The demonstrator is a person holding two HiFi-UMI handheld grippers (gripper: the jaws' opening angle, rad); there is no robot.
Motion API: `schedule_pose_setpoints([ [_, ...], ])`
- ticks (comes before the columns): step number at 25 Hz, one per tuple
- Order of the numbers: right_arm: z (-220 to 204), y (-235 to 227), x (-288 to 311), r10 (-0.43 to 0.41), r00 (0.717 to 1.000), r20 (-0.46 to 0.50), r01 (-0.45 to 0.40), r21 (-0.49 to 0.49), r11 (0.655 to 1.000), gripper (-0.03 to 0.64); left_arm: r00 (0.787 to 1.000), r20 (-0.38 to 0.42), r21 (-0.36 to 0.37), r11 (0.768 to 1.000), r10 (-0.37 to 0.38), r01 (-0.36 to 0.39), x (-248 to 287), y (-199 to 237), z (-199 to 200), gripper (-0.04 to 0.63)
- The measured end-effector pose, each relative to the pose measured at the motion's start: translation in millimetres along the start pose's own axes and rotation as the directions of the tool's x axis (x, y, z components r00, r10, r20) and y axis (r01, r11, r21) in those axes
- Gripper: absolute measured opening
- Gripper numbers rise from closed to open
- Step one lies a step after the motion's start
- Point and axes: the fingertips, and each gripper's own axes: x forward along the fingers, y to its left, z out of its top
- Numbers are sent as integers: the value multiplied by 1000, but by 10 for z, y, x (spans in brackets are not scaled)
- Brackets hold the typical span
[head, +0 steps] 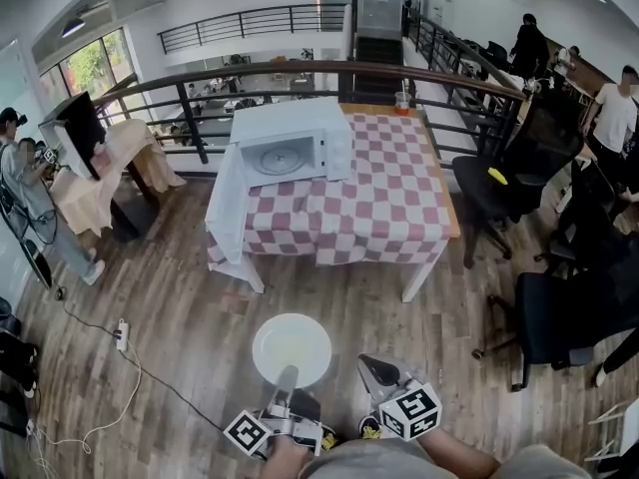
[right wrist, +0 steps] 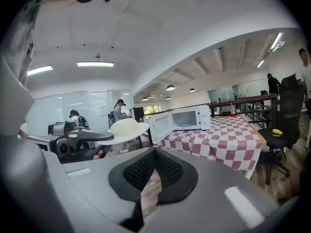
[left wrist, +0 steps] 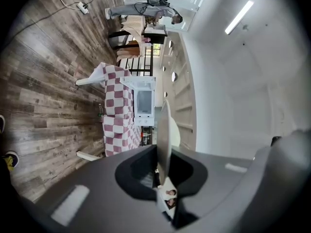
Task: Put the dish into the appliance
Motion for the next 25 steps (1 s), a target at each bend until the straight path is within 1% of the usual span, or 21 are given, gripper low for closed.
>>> schedule_pose_setpoints([
  [7,39,190,87,22,1000,15,-22,5,1000,-2,1000,5,12,1000,-10,10,-82,-35,160,29],
  [13,12,392,134,30,1000,5,-29,-15,999,-2,1000,-8,4,1000,-12,12,-158,-36,257,29],
  [17,-36,512,159,30,1000,2,-30,-11,999,-2,1000,-21,19,1000,-8,9,-231,2,327,29],
  [21,-44,530,163,19,1000,3,-19,-9,1000,-1,1000,-24,17,1000,-11,11,-230,0,372,29],
  [25,-70,507,158,4,1000,2,-4,2,1000,-2,999,-35,13,1000,5,-5,-227,51,384,29],
])
